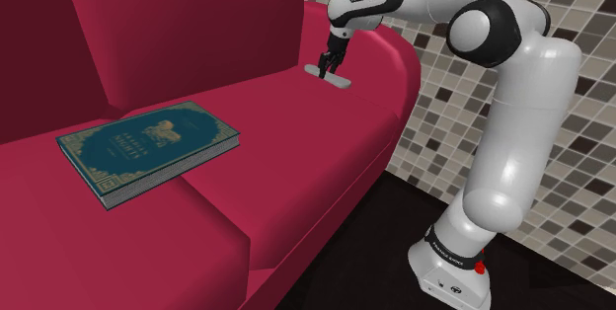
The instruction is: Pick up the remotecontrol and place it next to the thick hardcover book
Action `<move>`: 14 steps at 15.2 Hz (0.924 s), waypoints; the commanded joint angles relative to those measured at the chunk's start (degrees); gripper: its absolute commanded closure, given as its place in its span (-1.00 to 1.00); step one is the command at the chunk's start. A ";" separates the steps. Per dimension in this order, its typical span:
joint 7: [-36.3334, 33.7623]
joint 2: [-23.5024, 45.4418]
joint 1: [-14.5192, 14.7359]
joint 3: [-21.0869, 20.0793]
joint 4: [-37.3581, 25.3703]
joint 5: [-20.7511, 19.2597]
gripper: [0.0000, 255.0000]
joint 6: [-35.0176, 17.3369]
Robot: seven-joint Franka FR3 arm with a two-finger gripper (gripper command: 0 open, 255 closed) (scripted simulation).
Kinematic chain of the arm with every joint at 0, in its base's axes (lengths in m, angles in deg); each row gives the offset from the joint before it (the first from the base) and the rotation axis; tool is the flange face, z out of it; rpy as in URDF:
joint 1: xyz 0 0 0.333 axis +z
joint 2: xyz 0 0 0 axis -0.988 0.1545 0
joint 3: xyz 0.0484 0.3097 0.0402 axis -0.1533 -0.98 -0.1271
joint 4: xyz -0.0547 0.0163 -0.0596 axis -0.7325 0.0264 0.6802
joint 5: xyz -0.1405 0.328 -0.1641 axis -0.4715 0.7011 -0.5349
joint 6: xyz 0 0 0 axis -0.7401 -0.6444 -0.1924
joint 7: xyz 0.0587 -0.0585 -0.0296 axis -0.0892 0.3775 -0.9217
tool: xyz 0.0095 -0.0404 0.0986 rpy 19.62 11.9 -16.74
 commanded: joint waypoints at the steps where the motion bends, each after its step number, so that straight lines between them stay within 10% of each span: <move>1: -0.14 -0.05 -0.03 0.04 -1.49 -0.09 1.00 1.52; 6: -0.37 -0.35 -0.11 0.13 -4.39 -0.30 1.00 4.70; 14: -10.99 -13.80 6.52 -2.93 12.57 -6.22 1.00 0.29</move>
